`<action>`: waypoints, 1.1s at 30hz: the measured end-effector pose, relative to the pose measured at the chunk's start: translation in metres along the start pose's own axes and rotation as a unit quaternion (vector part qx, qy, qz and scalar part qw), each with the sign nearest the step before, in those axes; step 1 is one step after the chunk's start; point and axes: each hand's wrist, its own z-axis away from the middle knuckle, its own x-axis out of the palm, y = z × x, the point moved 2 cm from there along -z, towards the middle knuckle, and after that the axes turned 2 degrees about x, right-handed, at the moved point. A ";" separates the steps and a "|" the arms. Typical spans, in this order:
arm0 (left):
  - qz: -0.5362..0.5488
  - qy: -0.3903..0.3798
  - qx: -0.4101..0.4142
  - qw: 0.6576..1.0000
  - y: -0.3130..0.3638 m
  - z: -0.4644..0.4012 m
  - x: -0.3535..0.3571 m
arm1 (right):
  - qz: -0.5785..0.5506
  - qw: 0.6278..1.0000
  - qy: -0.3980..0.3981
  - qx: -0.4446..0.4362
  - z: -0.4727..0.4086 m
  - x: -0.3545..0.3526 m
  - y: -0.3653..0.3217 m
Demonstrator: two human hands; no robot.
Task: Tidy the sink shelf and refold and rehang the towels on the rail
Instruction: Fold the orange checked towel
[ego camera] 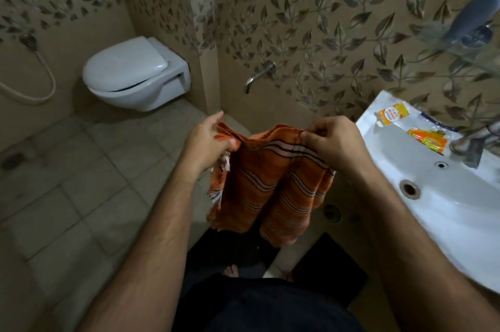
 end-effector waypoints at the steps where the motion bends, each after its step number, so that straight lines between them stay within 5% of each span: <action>1: 0.018 -0.008 -0.001 1.000 -0.005 0.008 0.007 | 0.008 1.000 0.006 -0.004 0.001 0.005 0.001; 4: 0.046 -0.022 0.024 0.998 -0.003 0.032 0.027 | 0.035 0.999 0.010 -0.031 0.006 0.020 0.001; 11: 0.021 -0.198 0.113 0.973 0.039 0.043 0.050 | 0.076 0.981 -0.054 -0.171 0.019 0.032 -0.020; 19: -0.057 -0.083 0.077 0.992 0.043 0.038 0.045 | 0.075 0.988 -0.063 -0.119 0.019 0.031 -0.014; 23: -0.149 0.012 0.131 0.980 0.060 0.043 0.038 | -0.042 0.984 -0.169 -0.026 0.016 0.036 -0.003; 28: -0.136 0.060 0.171 0.974 0.078 0.044 0.014 | -0.214 0.912 -0.348 0.049 0.016 0.058 0.022; 33: -0.123 0.097 0.166 0.974 0.084 0.043 0.000 | -0.191 0.938 -0.288 0.034 0.014 0.060 0.024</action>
